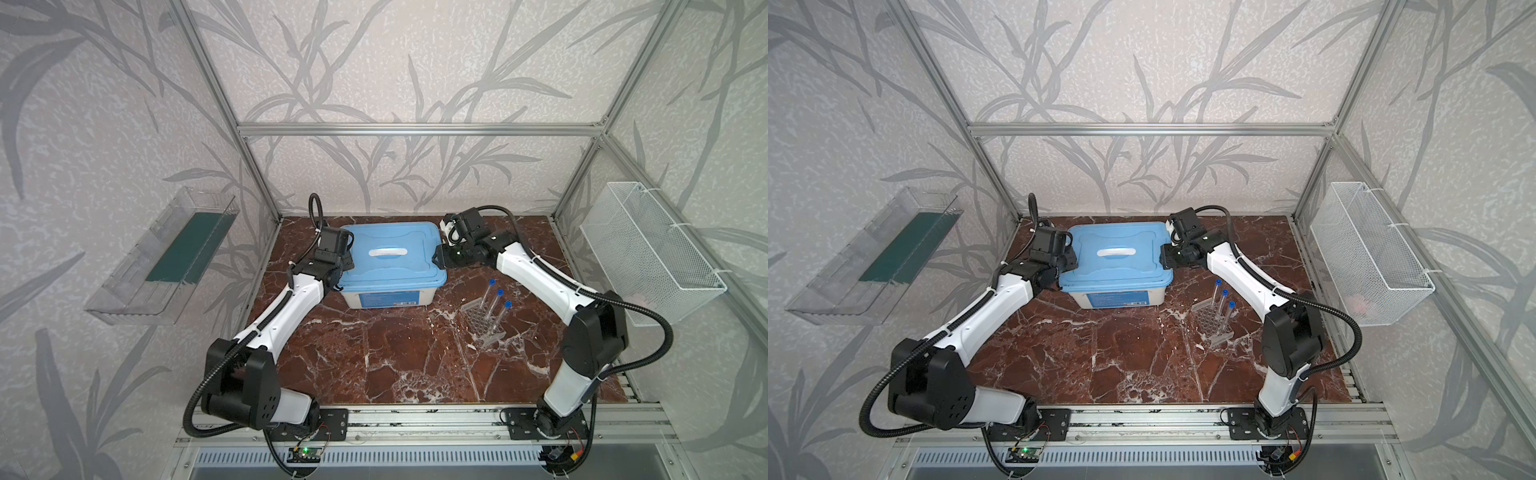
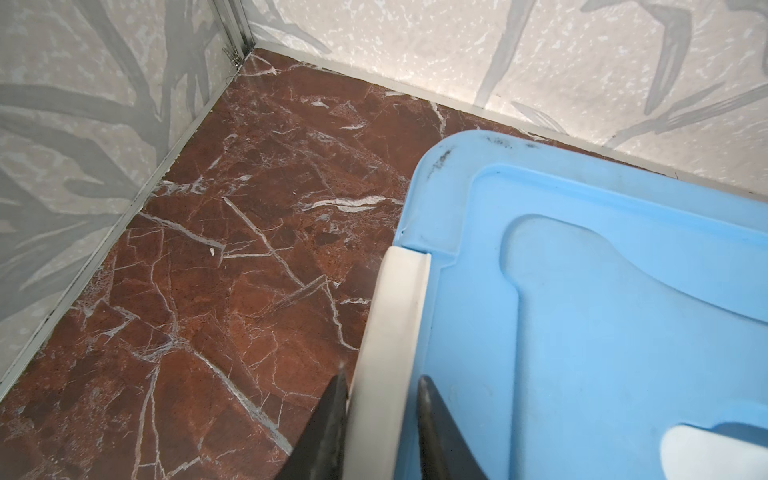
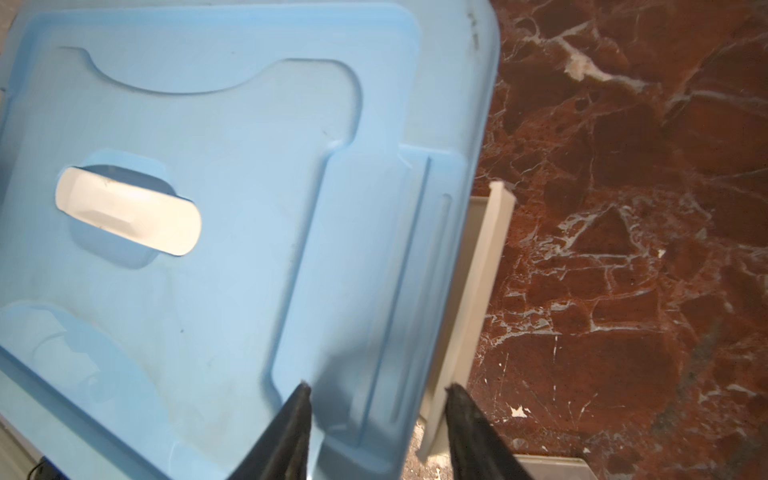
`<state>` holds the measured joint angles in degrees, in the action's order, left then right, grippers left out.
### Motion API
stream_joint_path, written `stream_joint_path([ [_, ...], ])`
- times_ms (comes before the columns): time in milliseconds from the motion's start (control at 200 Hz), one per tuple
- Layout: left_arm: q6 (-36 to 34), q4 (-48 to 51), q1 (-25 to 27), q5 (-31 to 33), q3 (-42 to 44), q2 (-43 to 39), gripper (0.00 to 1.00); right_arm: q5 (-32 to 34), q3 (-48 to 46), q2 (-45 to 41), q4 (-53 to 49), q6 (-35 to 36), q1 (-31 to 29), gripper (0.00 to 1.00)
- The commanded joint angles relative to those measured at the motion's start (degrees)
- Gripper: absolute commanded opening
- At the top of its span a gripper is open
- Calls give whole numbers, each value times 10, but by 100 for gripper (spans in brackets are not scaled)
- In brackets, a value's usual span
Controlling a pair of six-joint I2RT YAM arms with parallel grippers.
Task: Organize the chemistry lab equipment
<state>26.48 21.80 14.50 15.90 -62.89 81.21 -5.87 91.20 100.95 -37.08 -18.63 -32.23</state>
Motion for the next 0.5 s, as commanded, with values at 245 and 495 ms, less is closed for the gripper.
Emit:
stream_joint_path([
  [245, 28, 84, 22, -117, 45, 27, 29, -19, 47, 38, -5, 16, -87, 43],
  [495, 32, 101, 19, -66, 9, 6, 38, 3, 78, 8, -10, 35, -87, 46],
])
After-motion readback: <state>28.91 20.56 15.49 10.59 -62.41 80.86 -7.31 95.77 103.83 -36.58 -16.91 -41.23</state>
